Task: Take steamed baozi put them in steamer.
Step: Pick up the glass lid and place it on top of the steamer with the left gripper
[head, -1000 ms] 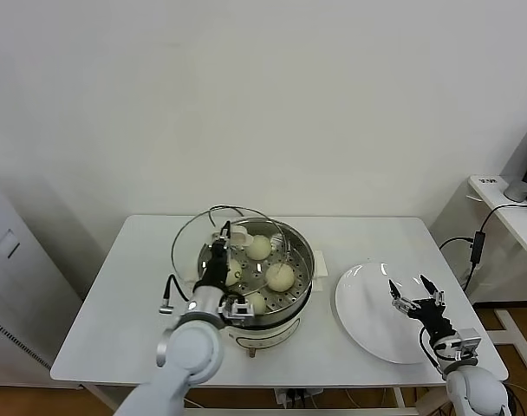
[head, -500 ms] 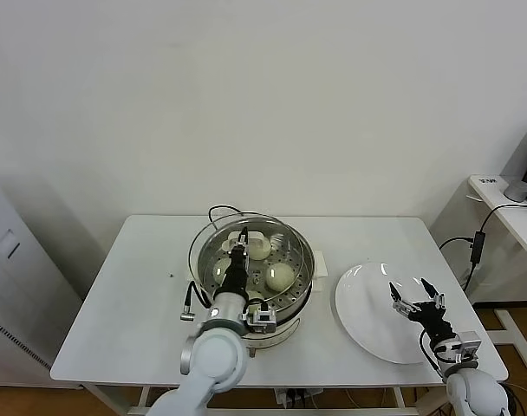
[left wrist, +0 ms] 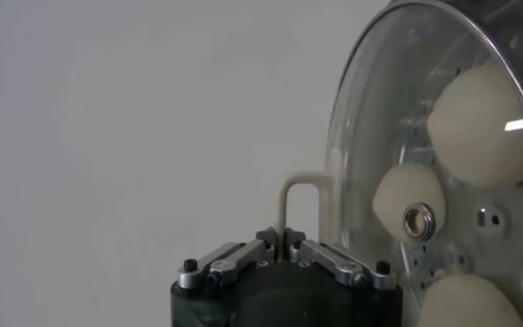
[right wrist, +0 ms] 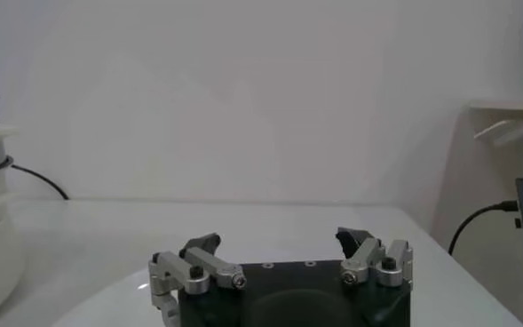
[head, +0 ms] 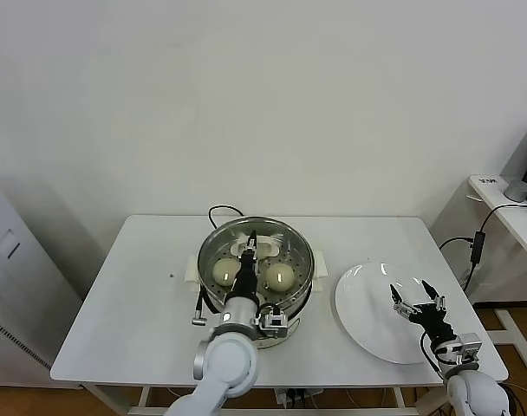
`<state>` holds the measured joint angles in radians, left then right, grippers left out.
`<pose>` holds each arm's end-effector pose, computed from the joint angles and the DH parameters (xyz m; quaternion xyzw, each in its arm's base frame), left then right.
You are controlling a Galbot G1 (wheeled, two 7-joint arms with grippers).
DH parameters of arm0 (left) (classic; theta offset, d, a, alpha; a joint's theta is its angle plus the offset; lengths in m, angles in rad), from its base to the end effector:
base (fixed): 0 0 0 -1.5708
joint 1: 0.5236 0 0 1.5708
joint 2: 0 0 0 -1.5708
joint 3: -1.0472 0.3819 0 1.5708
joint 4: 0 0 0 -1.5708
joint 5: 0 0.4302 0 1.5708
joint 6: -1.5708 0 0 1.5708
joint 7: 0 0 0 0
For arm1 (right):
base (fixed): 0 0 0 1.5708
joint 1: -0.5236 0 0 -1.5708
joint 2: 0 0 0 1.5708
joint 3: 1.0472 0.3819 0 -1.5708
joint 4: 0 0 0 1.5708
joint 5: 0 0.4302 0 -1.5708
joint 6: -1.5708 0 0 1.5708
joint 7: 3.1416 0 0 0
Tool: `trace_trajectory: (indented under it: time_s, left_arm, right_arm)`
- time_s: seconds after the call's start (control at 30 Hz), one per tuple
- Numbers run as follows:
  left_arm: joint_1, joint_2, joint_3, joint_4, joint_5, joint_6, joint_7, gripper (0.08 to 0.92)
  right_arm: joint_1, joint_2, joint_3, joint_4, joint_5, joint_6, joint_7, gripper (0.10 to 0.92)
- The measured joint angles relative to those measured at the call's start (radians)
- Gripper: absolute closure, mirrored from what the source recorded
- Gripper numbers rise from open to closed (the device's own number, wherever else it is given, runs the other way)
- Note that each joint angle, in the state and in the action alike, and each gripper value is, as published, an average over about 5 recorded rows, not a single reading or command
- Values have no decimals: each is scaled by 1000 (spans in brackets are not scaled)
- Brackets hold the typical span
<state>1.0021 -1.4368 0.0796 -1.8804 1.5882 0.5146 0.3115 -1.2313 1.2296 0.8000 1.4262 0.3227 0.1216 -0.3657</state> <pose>0.3497 -0.1969 -0.2641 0.0371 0.7054 0.7069 0.0364 0.3332 -0.2580 -0.4480 0.0304 -0.9978 0.0124 0.0569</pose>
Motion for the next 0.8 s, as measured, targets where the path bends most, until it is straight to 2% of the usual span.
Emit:
trace_trajectory:
  time_s: [0.63, 0.73, 0.8]
  left_arm:
    - [13, -24, -6, 31, -3, -1, -17, 891]
    - [19, -22, -9, 28, -13, -2, -24, 845]
    - [25, -18, -11, 24, -23, -5, -27, 786]
  right_arm:
    - [-4, 4, 11, -4, -1, 2, -7, 203]
    - [-5, 6, 11, -4, -1, 3, -7, 203]
    - [-5, 6, 11, -4, -1, 3, -8, 203]
